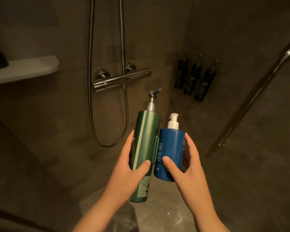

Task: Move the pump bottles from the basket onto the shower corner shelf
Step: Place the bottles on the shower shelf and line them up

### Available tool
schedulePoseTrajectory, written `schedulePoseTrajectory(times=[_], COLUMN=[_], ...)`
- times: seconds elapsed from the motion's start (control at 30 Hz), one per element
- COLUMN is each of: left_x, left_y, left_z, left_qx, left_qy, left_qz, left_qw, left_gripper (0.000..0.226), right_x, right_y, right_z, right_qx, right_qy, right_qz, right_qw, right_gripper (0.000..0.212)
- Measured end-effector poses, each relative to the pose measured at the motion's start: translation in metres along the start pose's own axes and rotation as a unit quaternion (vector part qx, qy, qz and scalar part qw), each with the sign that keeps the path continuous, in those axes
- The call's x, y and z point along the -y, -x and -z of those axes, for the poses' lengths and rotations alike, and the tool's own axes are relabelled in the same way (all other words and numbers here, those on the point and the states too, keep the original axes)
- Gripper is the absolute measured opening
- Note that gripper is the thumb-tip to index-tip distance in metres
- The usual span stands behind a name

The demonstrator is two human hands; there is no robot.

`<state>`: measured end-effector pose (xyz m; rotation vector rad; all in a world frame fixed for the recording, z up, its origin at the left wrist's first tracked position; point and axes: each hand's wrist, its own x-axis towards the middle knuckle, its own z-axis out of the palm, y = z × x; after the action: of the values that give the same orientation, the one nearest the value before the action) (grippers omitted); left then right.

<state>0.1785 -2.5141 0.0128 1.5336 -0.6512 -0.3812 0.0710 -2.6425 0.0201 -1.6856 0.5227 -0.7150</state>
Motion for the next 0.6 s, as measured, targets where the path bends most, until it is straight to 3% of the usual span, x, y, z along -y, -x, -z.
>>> schedulePoseTrajectory(times=[0.6], left_x=[-0.043], left_y=[-0.047], left_z=[0.123], left_qx=[-0.158], left_qy=[-0.059], left_qz=[-0.062], left_qw=[0.984], left_gripper=[0.08], right_x=[0.047], right_y=[-0.099], right_z=[-0.138], right_qx=[0.176], right_qy=[-0.075], right_qz=[0.086], right_qw=[0.978], right_gripper=[0.083])
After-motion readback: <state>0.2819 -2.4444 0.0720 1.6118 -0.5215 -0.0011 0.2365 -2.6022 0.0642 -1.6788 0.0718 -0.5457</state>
